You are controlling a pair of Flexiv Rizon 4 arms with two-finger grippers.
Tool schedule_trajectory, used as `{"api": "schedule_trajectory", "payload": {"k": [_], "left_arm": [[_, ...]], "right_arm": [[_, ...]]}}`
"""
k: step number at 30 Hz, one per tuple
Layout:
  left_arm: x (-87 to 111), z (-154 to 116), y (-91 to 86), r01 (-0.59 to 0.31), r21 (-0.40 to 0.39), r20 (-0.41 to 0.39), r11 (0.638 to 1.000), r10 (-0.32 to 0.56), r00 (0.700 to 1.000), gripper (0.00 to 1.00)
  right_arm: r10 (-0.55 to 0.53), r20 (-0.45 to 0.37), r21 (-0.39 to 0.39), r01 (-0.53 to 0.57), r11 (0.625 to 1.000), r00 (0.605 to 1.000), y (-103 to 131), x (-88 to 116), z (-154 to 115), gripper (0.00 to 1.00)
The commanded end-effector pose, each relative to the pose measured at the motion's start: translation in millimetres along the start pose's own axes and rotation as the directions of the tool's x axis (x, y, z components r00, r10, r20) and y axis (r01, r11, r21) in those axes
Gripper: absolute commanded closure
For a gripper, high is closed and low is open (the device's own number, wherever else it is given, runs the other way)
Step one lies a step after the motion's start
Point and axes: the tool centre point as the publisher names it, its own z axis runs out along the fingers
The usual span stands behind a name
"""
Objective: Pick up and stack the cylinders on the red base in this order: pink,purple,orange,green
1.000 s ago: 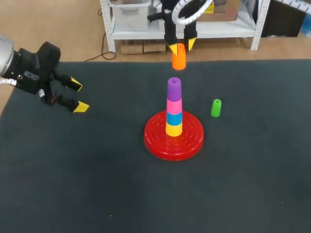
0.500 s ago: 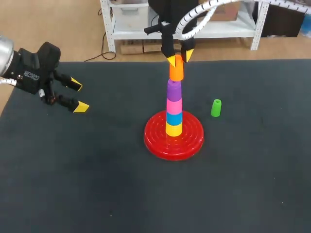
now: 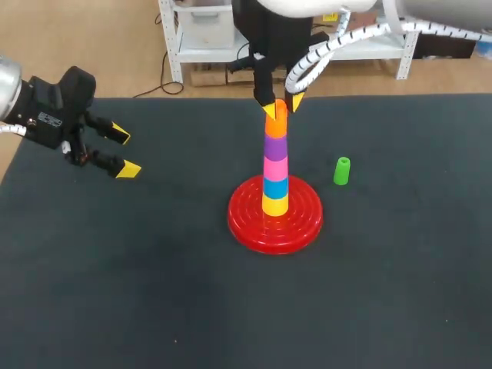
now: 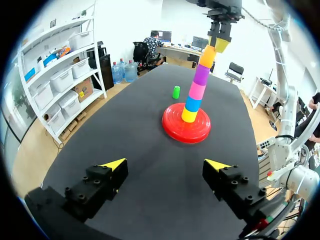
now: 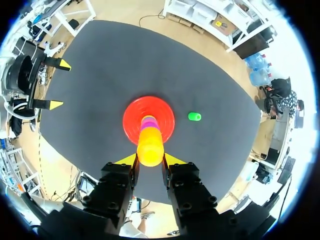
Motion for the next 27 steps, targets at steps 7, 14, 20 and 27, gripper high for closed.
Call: {"api": "schedule_trajectory", "payload": {"k": [7,14,20,27], "left_arm": [[1.3,0.2,0.0,-0.002,-0.001,0.004,1.0,0.002,1.0,0.0],[1.3,0.2,0.0,-0.002,-0.001,0.004,1.0,0.002,1.0,0.0],[1.3,0.2,0.0,-0.002,-0.001,0.004,1.0,0.002,1.0,0.0],[1.3,0.2,0.0,-0.002,-0.001,0.004,1.0,0.002,1.0,0.0]], "right_arm": [[0.0,0.008,0.002,0.0,1.0,1.0,-0.9,-6.3,4.3,1.0],[0.015,-0.01,-0.011,-0.015,1.0,1.0,-3.1,-16.2,7.0,1.0],[0.037,-0.013,-0.035,-0.037,0.999,0.999,-8.7,-24.1,8.1,1.0],[0.021,-0.023,-0.05,-0.022,0.998,1.0,-7.8,-22.5,11.9,1.0]]}}
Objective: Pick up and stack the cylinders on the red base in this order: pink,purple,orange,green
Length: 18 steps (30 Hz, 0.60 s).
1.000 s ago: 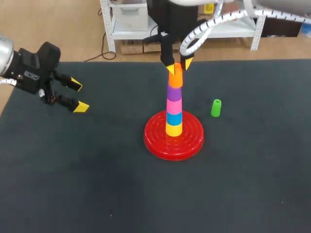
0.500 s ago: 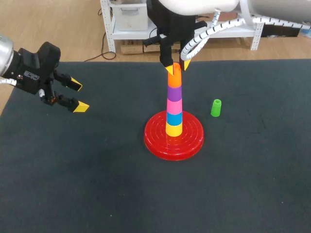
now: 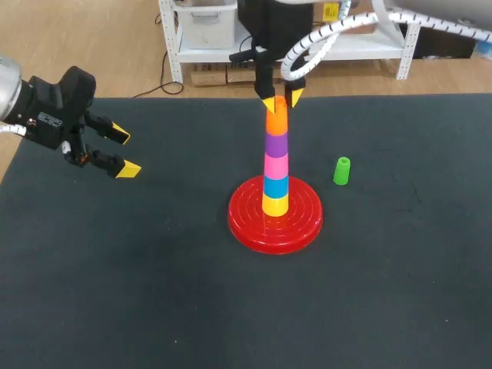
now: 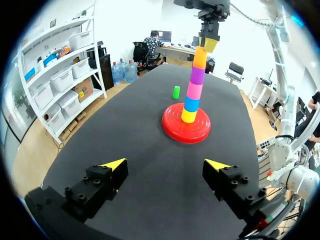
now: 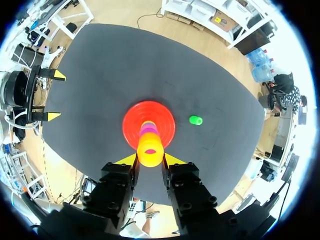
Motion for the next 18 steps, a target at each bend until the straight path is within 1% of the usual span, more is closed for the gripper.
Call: {"api": "schedule_trajectory", "payload": {"k": [1,2,6,8,10,14,18], "left_arm": [[1.3,0.2,0.0,-0.002,-0.001,0.004,1.0,0.002,1.0,0.0],[1.3,0.2,0.0,-0.002,-0.001,0.004,1.0,0.002,1.0,0.0],[1.3,0.2,0.0,-0.002,-0.001,0.004,1.0,0.002,1.0,0.0],[1.3,0.2,0.0,-0.002,-0.001,0.004,1.0,0.002,1.0,0.0],[1.3,0.2,0.0,-0.002,-0.001,0.004,1.0,0.002,1.0,0.0],[1.3,0.2,0.0,-0.002,-0.001,0.004,1.0,0.002,1.0,0.0],[1.3,0.2,0.0,-0.002,-0.001,0.004,1.0,0.002,1.0,0.0]], "right_arm": [[-0.008,0.005,-0.017,0.008,1.0,1.0,-0.8,-3.3,0.8,0.52],[-0.01,0.021,-0.027,0.011,1.0,1.0,-1.7,-3.4,-3.8,0.0],[0.005,0.067,-0.042,-0.002,0.999,0.998,-11.1,-6.0,-20.2,0.0],[0.033,0.097,-0.045,-0.028,0.999,0.995,-20.2,-9.0,-26.7,0.0],[0.072,0.125,-0.036,-0.068,0.997,0.99,-31.1,-15.0,-27.8,0.0],[0.167,0.132,-0.004,-0.169,0.986,0.977,-57.8,-31.4,-13.9,0.0],[0.234,0.145,0.031,-0.241,0.97,0.961,-83.6,-46.2,13.0,0.0]]}}
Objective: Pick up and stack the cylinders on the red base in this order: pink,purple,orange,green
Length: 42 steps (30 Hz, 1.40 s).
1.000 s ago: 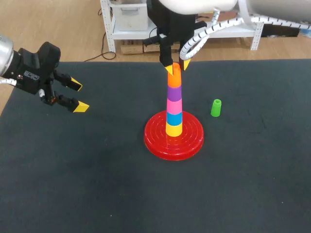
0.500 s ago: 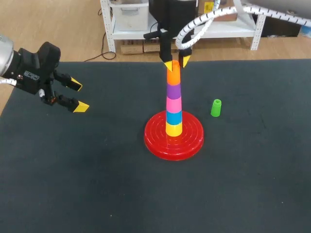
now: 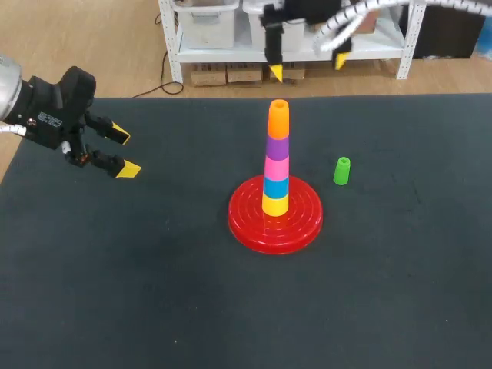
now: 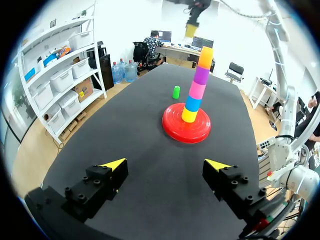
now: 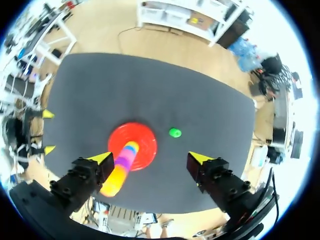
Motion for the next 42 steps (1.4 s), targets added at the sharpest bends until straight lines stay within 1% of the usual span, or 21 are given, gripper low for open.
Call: {"api": "schedule_trajectory", "payload": {"k": [1,4,9,10,14,20,24,26,31,36,37,38,42], "left_arm": [[1.3,0.2,0.0,-0.002,-0.001,0.004,1.0,0.002,1.0,0.0],[1.3,0.2,0.0,-0.002,-0.001,0.004,1.0,0.002,1.0,0.0],[1.3,0.2,0.0,-0.002,-0.001,0.004,1.0,0.002,1.0,0.0],[1.3,0.2,0.0,-0.002,-0.001,0.004,1.0,0.002,1.0,0.0],[1.3,0.2,0.0,-0.002,-0.001,0.004,1.0,0.002,1.0,0.0],[1.3,0.2,0.0,-0.002,-0.001,0.004,1.0,0.002,1.0,0.0],[1.3,0.2,0.0,-0.002,-0.001,0.004,1.0,0.002,1.0,0.0],[1.3,0.2,0.0,-0.002,-0.001,0.004,1.0,0.002,1.0,0.0],[1.3,0.2,0.0,-0.002,-0.001,0.004,1.0,0.002,1.0,0.0],[1.3,0.2,0.0,-0.002,-0.001,0.004,1.0,0.002,1.0,0.0],[1.3,0.2,0.0,-0.002,-0.001,0.004,1.0,0.002,1.0,0.0],[1.3,0.2,0.0,-0.002,-0.001,0.004,1.0,0.002,1.0,0.0],[1.3,0.2,0.0,-0.002,-0.001,0.004,1.0,0.002,1.0,0.0]], "right_arm": [[0.037,0.035,0.014,-0.037,0.999,0.999,-16.3,-12.0,39.0,0.0],[0.058,0.037,0.026,-0.059,0.998,0.998,-29.1,-21.7,66.8,0.0],[0.098,-0.029,0.078,-0.096,0.992,0.995,-43.5,-31.0,114.8,0.0],[0.103,-0.049,0.086,-0.099,0.991,0.993,-45.8,-31.4,124.2,0.0],[0.103,-0.08,0.086,-0.096,0.992,0.991,-52.9,-28.2,152.3,0.0],[0.097,-0.086,0.072,-0.091,0.993,0.992,-61.4,-21.4,179.5,0.0],[0.095,-0.085,0.054,-0.091,0.994,0.992,-66.4,-16.2,190.4,0.0],[0.083,-0.062,0.028,-0.081,0.996,0.995,-68.3,-12.0,193.5,0.0],[0.083,-0.054,0.006,-0.083,0.997,0.995,-75.0,-0.9,201.4,0.0],[0.093,-0.038,0.015,-0.092,0.996,0.995,-79.6,8.0,206.9,0.0],[0.084,-0.032,0.02,-0.083,0.996,0.996,-80.0,8.8,206.8,0.0],[0.059,-0.035,0.052,-0.057,0.997,0.998,-79.5,8.9,206.6,0.0],[0.059,-0.035,0.052,-0.057,0.997,0.998,-79.5,8.9,206.6,0.0]]}}
